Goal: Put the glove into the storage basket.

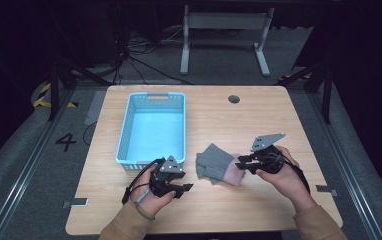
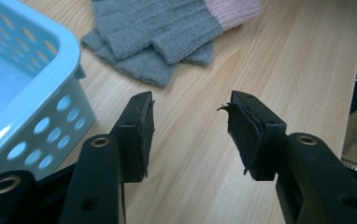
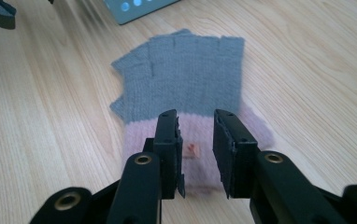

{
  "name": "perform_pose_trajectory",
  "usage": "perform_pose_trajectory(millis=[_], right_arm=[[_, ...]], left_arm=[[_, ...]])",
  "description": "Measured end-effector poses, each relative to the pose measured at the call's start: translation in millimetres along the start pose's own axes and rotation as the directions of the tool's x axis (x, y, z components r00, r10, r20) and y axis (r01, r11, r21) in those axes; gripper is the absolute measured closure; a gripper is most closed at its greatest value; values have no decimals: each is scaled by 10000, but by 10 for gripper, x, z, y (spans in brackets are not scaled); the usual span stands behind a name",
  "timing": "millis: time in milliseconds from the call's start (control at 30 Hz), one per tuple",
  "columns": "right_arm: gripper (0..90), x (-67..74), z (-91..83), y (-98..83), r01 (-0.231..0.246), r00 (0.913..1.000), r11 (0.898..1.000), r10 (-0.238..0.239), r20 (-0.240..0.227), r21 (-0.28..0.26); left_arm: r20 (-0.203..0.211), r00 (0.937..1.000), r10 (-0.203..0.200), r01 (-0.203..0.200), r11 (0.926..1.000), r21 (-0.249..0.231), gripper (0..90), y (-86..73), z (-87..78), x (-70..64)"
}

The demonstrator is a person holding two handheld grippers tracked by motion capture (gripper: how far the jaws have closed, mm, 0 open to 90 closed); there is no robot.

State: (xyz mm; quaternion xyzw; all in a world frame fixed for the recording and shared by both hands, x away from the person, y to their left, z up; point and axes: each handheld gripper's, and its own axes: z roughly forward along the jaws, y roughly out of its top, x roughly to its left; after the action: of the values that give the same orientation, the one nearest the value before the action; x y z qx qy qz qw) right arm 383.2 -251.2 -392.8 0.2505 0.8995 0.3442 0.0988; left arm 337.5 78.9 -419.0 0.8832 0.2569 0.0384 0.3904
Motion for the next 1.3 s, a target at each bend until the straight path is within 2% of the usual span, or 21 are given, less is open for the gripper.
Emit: perform_pose_trajectory(millis=[167,367,667,1033,1300], right_arm=[[718,-23,-104,-84,-353,9989,9994,351,322,55],[715,-37,-164,-180,-593,9964,9981,581,620,184],[705,-68,-188,-282,-962,9911,9943,914,971,469],[666,-108,-90,-365,-1149,9876,9877,1021,1190,1063],[659,-135,-13,-388,-1165,9888,9847,1028,1079,1293]], left_arm=[[-150,9999,-8,8,10000,24,542,48,69,-6],[-220,9995,-237,239,9997,99,574,77,135,25],[-215,9997,-82,87,9996,255,599,104,170,19],[-312,9994,-153,166,9990,403,623,93,182,21],[-357,9993,-93,113,9984,561,623,98,260,-21]])
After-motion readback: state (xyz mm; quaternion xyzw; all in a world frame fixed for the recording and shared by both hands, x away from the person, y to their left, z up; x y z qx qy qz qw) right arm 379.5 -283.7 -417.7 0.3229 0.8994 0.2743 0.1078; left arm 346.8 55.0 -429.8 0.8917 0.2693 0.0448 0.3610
